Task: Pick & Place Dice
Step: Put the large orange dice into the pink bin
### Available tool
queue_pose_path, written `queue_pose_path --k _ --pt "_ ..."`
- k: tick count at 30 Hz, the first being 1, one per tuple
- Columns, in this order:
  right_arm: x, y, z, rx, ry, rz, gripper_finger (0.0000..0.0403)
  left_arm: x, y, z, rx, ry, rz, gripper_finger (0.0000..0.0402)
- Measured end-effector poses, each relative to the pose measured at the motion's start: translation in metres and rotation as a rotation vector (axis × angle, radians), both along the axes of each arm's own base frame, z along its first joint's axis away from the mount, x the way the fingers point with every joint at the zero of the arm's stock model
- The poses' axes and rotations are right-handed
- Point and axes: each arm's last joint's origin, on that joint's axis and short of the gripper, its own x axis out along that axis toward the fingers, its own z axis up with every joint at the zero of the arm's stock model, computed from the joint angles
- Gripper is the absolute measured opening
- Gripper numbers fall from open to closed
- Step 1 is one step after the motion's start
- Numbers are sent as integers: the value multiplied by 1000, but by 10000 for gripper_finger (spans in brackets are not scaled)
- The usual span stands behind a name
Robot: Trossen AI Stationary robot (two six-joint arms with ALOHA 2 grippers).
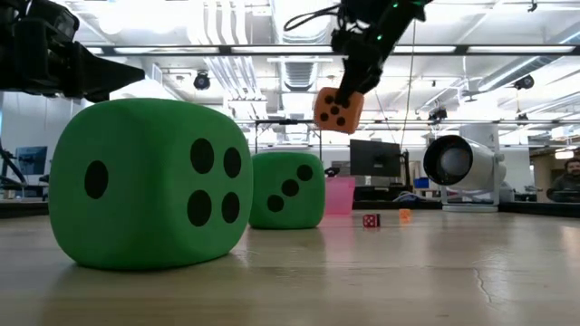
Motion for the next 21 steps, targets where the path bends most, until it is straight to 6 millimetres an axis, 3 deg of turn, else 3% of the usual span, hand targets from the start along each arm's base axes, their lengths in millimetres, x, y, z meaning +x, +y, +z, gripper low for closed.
queue_pose_path --k 21 --pt "68 -40 -4 21 55 222 345 0 1 1 -20 -9 21 15"
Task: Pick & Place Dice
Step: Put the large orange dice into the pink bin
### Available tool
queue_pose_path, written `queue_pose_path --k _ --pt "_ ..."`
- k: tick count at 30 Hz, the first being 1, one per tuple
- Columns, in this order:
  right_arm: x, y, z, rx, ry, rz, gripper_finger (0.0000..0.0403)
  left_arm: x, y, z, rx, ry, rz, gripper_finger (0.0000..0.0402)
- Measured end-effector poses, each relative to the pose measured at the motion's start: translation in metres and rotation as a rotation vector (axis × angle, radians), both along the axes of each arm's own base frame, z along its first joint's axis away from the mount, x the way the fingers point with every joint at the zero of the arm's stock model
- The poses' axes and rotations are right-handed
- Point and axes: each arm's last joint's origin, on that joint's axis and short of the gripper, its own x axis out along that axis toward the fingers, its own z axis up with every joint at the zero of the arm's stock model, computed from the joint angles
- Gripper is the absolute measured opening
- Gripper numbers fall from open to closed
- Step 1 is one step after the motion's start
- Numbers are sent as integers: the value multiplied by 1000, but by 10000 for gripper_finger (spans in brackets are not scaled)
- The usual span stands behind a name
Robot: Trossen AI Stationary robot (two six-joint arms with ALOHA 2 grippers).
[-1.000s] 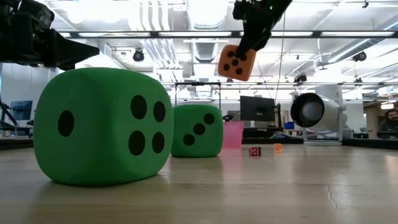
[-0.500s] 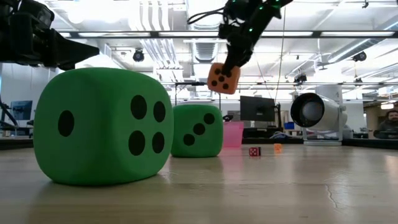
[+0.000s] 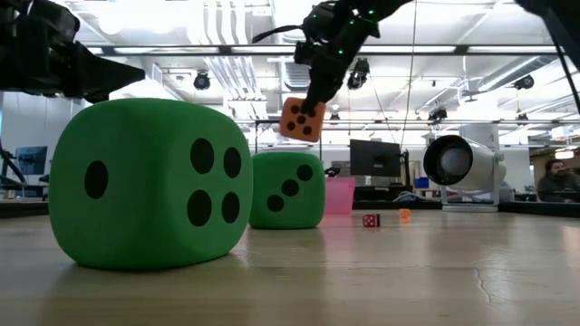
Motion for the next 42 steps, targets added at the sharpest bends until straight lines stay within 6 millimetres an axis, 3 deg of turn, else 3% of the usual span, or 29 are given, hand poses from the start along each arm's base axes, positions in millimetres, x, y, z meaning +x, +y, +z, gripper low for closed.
queue_pose_path --k 6,11,19,42 --pt "17 -8 1 39 16 34 345 -1 4 0 -116 -29 136 15" --pt "28 -14 -6 67 61 30 345 -2 6 -2 -93 -7 244 15" --pt "40 -20 -19 89 106 35 345 2 6 -6 -42 64 261 15" --pt "37 -22 -18 69 116 68 345 5 5 -11 -21 117 262 15"
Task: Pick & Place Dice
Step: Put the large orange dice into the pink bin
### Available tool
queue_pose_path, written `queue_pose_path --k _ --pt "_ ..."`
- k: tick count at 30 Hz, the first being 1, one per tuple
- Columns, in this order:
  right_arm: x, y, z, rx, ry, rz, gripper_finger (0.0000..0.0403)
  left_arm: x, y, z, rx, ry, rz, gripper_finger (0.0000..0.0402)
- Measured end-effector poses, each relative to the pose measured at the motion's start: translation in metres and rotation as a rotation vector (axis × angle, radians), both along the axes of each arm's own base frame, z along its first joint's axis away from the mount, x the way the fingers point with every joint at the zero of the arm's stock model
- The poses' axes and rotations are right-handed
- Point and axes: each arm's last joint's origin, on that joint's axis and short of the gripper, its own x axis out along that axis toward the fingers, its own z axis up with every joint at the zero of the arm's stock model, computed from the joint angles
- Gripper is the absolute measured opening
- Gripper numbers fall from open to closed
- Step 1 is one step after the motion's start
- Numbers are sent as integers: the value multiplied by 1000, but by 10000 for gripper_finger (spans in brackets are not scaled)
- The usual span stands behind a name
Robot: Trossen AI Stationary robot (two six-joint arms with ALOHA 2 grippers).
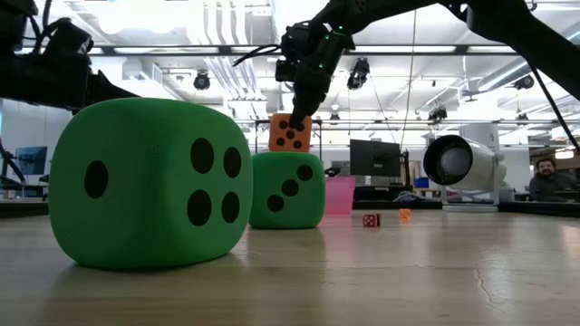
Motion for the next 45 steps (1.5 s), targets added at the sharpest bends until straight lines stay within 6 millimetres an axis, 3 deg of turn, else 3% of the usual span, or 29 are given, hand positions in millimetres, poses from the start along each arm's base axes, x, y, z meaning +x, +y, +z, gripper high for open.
queue_pose_path --k 14,25,32,38,45 --pt "-4 -6 -7 -28 22 63 345 0 0 0 0 1 0 15" --pt "-33 -52 -39 35 59 -32 345 0 0 0 -2 0 0 15" --pt "-45 -68 -58 43 70 -72 345 0 0 0 -2 0 0 15" --pt "-48 -69 -78 52 92 -63 345 0 0 0 -2 0 0 15" --pt "-49 -68 -80 42 95 -37 345 0 0 0 1 1 -1 15"
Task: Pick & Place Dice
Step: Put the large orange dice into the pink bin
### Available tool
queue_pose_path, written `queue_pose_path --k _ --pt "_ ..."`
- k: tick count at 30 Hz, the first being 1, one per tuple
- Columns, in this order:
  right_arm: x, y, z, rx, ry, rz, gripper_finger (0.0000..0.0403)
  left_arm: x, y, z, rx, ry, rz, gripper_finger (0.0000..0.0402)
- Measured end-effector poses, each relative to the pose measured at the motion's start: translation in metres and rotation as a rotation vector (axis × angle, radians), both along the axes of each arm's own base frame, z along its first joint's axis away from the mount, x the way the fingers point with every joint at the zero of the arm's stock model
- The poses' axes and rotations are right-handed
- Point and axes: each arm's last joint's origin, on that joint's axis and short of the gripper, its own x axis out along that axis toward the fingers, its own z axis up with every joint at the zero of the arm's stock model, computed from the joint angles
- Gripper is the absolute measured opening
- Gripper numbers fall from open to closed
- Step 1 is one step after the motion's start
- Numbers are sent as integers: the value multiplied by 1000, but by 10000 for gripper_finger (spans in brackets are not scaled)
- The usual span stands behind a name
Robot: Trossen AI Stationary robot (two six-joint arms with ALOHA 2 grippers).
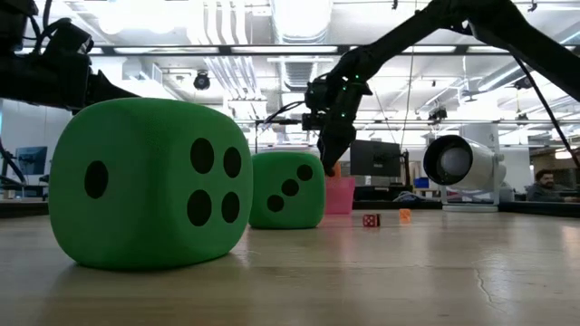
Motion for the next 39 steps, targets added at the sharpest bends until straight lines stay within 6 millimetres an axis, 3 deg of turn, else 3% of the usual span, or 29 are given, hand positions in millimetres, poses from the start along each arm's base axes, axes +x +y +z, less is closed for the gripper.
queue_pose_path --k 39 --pt "1 -2 3 -5 -19 -15 399 0 0 0 -1 0 0 15"
